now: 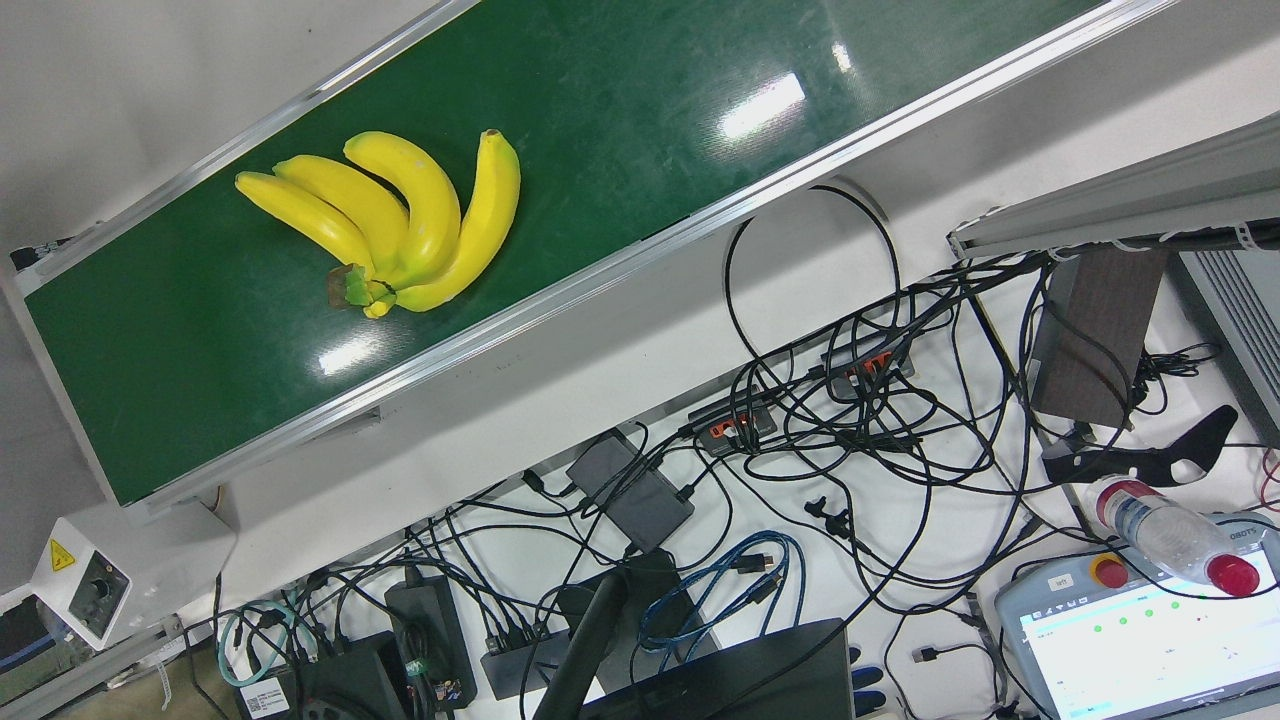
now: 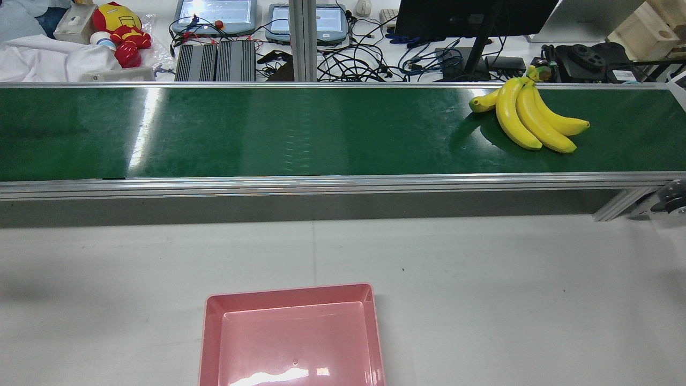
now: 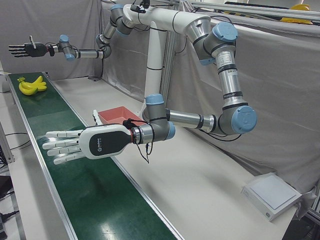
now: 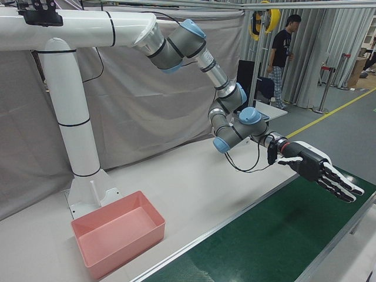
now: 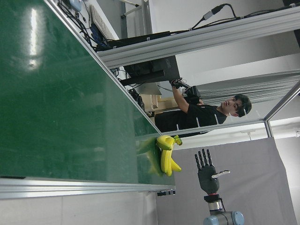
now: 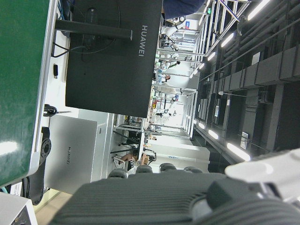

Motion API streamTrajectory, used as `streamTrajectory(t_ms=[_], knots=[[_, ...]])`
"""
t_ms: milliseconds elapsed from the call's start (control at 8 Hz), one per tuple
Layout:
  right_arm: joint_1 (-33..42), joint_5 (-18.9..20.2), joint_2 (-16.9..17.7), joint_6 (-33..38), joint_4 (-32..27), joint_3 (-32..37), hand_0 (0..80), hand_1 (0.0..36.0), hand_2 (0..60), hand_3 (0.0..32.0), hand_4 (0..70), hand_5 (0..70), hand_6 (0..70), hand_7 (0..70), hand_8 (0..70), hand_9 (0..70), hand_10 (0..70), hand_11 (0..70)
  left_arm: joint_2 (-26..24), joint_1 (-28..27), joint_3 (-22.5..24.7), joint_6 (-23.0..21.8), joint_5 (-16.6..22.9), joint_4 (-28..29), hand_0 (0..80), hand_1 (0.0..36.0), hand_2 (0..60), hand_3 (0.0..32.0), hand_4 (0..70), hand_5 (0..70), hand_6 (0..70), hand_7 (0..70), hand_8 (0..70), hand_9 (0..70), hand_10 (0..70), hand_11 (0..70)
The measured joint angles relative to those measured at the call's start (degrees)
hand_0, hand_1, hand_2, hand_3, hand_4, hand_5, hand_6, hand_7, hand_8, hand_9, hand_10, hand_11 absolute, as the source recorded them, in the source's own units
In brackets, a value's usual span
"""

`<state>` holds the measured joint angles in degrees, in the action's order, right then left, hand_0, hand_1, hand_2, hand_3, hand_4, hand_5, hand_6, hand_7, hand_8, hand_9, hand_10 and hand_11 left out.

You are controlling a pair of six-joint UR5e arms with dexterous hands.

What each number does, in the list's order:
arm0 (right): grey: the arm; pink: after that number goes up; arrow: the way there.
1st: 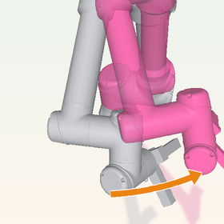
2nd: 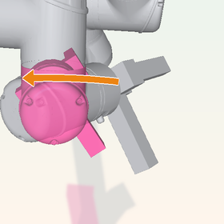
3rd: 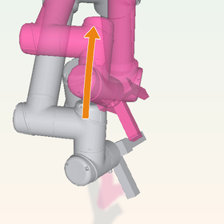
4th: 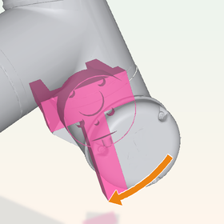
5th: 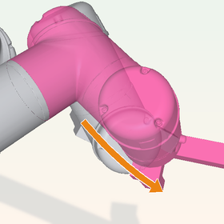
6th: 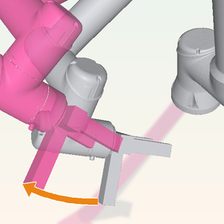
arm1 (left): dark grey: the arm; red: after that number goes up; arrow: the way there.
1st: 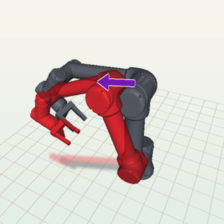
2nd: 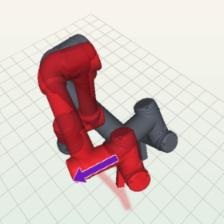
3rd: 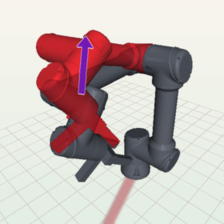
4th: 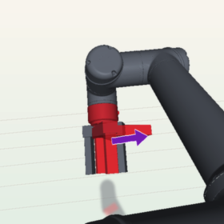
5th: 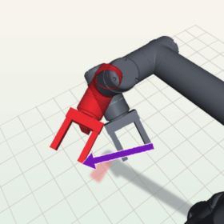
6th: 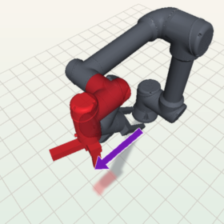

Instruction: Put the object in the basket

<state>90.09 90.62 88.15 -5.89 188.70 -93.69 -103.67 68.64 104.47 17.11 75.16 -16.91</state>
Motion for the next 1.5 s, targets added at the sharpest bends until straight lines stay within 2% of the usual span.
streamTrajectory(t_ms=[625,1000,1375,1500], knots=[[0.0,0.0,0.0,0.0,0.0,0.0,0.0,0.0,0.0,0.0,0.0,0.0,0.0,0.0,0.0,0.0,0.0,0.0,0.98,-0.06,-0.04,0.21,0.2,0.78,49.0,6.3,0.0,4.4,10.3,11.5,0.5,5.2,9.4,7.4,1.6,3.3],[0.0,0.0,0.0,0.0,0.0,0.0,0.0,0.0,0.0,0.0,0.0,0.0,0.0,0.0,0.0,0.0,0.0,0.0,1.0,-0.07,0.11,0.26,0.32,0.74,47.9,5.1,0.0,6.4,8.5,11.8,0.3,5.1,9.6,7.7,1.5,3.1],[0.0,0.0,0.0,0.0,0.0,0.0,0.0,0.0,0.0,0.0,0.0,0.0,0.0,0.0,0.0,0.0,0.0,0.0,0.91,0.03,0.12,0.05,0.33,0.74,48.1,5.6,0.0,4.6,9.7,12.4,0.7,5.2,9.2,7.9,1.9,3.6],[0.0,0.0,0.0,0.0,0.0,-0.01,0.0,0.0,0.0,0.0,0.0,0.0,0.0,0.0,0.0,0.0,0.0,0.0,0.88,0.02,0.12,0.04,0.34,0.74,48.5,5.5,0.0,5.0,9.2,12.4,0.5,5.2,9.6,7.7,1.6,3.2]])
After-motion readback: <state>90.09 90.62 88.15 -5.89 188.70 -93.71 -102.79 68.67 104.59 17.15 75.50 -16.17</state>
